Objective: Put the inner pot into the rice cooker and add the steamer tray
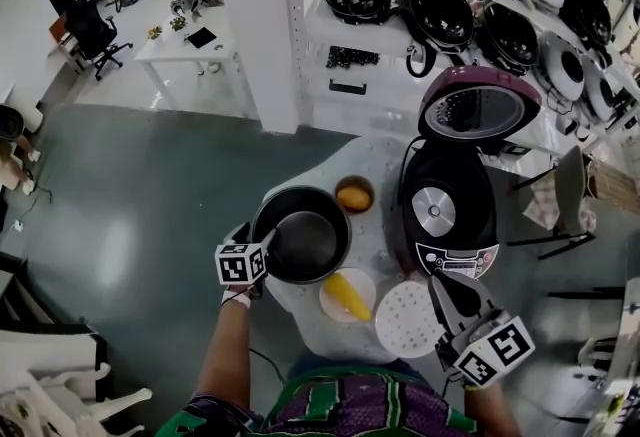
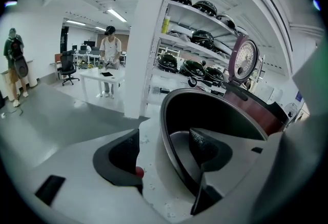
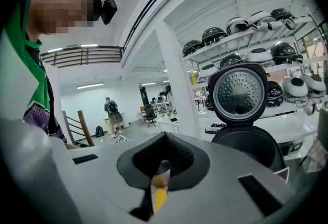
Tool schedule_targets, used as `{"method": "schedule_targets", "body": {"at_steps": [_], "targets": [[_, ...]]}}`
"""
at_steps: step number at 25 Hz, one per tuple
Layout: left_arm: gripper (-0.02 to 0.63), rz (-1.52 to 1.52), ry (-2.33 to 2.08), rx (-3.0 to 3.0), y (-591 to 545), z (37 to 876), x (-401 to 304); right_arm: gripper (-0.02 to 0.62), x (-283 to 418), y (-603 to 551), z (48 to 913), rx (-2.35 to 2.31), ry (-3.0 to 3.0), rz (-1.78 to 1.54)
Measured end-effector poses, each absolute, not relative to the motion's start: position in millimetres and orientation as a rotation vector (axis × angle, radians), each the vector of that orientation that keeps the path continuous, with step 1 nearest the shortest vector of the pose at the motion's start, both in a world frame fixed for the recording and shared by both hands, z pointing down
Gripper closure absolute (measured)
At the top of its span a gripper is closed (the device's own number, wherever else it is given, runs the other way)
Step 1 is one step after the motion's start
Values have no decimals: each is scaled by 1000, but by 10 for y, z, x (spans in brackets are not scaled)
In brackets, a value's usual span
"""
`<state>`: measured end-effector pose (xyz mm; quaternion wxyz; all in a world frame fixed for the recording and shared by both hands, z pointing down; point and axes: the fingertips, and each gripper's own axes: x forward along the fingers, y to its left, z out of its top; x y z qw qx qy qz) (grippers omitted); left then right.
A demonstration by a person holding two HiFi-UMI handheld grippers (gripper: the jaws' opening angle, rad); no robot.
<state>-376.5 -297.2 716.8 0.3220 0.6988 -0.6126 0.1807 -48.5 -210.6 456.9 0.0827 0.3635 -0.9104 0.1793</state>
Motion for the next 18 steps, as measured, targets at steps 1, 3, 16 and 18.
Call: {"method": "schedule_targets", "body": {"at_steps": [1,3,16,18], "targets": [[278,478,-1610,1833,-2979,7171,-3766,591,-482,-2108,4572,1088,-2717,541],[304,489,-1610,1829,-2985,7187,-3760,591,-475,-2110,4587,1091,-2716,549],[509,568,-1655,1805,-3005,7166,-3728,591,-462,-2105,4586,1094,-2714,566],[546,563,-1671,1788,-2990,7176,-3743,591,-439,-2093,4598,1099,-2720,592]]}}
